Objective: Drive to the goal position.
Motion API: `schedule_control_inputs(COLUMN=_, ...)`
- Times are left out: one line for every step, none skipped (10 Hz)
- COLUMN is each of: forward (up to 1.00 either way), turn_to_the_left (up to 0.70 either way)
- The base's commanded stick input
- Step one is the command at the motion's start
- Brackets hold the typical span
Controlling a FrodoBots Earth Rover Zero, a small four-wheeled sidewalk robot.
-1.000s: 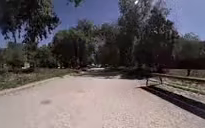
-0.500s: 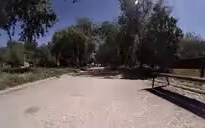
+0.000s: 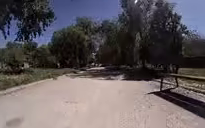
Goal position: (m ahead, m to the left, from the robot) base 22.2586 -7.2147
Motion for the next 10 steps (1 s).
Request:
schedule_control_inputs(forward=0.70, turn_to_the_left=0.01)
schedule_control_inputs(forward=0.70, turn_to_the_left=0.01)
schedule_control_inputs(forward=0.70, turn_to_the_left=0.01)
schedule_control_inputs(forward=0.70, turn_to_the_left=0.01)
schedule_control_inputs(forward=0.70, turn_to_the_left=0.01)
schedule_control_inputs(forward=0.70, turn_to_the_left=0.01)
schedule_control_inputs(forward=0.70, turn_to_the_left=0.01)
schedule_control_inputs(forward=0.70, turn_to_the_left=0.01)
schedule_control_inputs(forward=0.70, turn_to_the_left=0.01)
schedule_control_inputs(forward=0.70, turn_to_the_left=0.01)
